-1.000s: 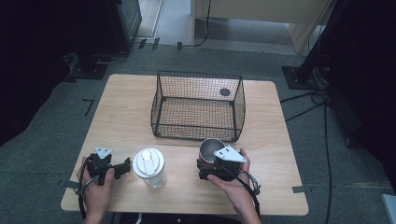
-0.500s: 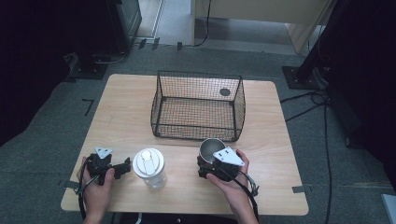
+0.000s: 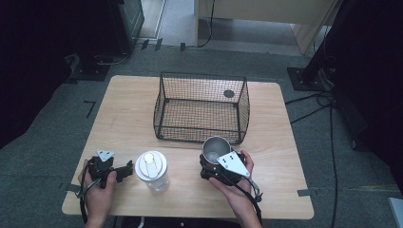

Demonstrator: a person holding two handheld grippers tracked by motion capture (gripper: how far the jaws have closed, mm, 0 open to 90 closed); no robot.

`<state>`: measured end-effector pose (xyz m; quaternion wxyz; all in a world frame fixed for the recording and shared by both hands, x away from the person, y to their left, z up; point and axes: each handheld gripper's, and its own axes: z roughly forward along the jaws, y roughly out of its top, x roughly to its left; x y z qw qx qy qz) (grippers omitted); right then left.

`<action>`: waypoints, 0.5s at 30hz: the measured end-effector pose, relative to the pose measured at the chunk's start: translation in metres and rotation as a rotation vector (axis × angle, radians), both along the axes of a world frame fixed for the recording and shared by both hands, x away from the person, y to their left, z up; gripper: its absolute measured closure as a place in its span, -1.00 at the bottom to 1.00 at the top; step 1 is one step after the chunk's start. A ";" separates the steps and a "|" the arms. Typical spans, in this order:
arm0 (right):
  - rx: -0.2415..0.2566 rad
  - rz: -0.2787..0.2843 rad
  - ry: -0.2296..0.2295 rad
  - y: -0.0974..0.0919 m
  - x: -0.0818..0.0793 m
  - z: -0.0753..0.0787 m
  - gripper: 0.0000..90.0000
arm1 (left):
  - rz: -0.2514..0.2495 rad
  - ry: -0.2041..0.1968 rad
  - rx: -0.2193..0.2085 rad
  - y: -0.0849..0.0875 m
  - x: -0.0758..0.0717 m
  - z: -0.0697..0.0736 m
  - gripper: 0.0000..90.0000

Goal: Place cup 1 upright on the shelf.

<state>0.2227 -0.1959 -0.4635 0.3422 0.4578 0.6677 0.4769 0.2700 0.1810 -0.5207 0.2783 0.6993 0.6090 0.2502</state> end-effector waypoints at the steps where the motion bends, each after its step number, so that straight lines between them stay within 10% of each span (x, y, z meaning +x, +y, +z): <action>1: 0.008 0.000 -0.021 0.001 0.000 0.000 -0.83 | 0.000 0.000 0.000 0.000 0.000 0.000 -1.00; 15: 0.054 0.013 -0.245 0.013 0.002 0.007 -0.83 | 0.000 0.001 0.000 0.000 0.000 0.000 -1.00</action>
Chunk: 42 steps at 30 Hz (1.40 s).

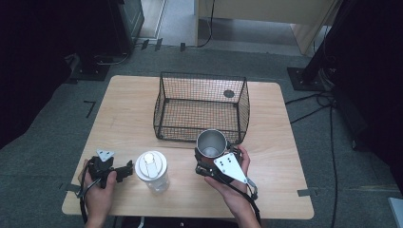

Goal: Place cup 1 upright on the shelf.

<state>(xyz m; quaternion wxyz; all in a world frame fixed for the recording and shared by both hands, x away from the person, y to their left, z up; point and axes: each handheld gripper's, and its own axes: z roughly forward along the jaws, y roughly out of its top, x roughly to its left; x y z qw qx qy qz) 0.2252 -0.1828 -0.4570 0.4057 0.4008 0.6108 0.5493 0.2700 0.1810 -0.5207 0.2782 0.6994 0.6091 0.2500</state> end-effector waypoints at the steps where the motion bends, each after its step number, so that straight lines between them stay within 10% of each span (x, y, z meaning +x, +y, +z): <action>1: 0.003 -0.003 -0.009 0.001 0.000 0.002 -0.83 | 0.000 0.000 0.000 0.000 0.000 0.000 -1.00; 42: 0.097 -0.024 -0.136 0.011 0.044 0.046 -0.84 | 0.000 0.001 0.000 0.000 0.000 0.000 -1.00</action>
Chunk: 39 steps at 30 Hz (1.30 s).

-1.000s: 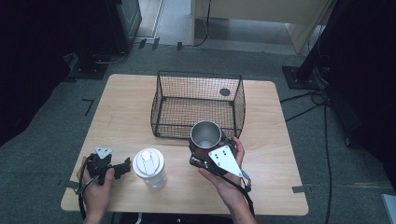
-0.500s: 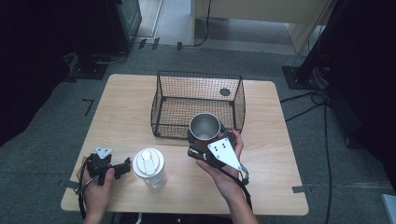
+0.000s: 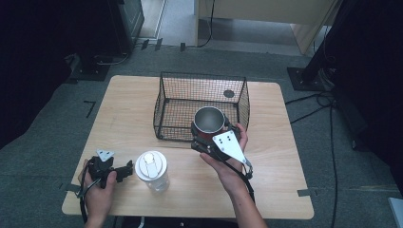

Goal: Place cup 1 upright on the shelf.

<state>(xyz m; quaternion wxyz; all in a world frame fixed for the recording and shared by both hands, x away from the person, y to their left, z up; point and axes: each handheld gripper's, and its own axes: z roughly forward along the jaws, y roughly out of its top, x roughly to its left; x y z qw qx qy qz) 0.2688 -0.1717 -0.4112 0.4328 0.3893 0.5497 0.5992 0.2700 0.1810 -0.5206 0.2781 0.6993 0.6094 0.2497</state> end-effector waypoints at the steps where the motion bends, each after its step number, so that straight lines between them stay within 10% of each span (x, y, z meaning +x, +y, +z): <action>1: 0.002 0.001 -0.002 0.000 0.002 0.001 -0.84 | 0.000 -0.001 -0.001 0.000 0.000 0.000 -1.00; 39: 0.032 -0.094 0.010 -0.008 0.090 0.011 -0.84 | -0.001 0.002 0.000 0.000 0.000 0.000 -1.00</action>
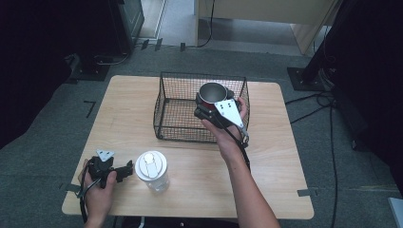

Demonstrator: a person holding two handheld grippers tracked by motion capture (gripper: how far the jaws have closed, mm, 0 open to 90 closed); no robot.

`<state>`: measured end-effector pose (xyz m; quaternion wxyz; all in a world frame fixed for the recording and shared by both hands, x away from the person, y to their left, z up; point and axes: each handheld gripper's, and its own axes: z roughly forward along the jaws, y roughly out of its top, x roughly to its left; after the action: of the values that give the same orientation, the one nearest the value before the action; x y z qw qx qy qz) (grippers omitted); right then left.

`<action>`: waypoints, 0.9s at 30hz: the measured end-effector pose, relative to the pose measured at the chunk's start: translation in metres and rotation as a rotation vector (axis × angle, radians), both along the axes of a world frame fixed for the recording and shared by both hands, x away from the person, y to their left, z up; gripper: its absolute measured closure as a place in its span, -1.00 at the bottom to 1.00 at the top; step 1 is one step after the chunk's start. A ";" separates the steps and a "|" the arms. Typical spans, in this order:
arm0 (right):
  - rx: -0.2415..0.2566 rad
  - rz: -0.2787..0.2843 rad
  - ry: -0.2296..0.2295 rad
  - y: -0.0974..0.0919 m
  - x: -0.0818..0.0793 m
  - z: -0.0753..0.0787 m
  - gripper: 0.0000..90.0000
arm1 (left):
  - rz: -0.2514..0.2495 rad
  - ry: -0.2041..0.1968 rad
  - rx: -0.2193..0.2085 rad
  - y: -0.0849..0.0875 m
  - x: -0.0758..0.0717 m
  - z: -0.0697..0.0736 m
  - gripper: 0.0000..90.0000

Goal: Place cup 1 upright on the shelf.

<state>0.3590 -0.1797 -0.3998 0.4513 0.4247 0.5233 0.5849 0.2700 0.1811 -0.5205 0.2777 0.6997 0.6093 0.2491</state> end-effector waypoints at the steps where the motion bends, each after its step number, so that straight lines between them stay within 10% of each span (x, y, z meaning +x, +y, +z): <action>1: 0.000 -0.005 0.003 -0.001 0.003 -0.001 -0.84 | 0.001 -0.001 0.000 0.000 0.000 0.000 -1.00; 27: 0.000 -0.094 0.152 -0.013 0.067 -0.027 -0.85 | 0.000 -0.001 0.000 0.000 0.000 0.000 -1.00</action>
<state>0.4257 -0.1927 -0.4264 0.4371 0.4920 0.5356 0.5291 0.2700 0.1811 -0.5205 0.2777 0.6996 0.6093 0.2495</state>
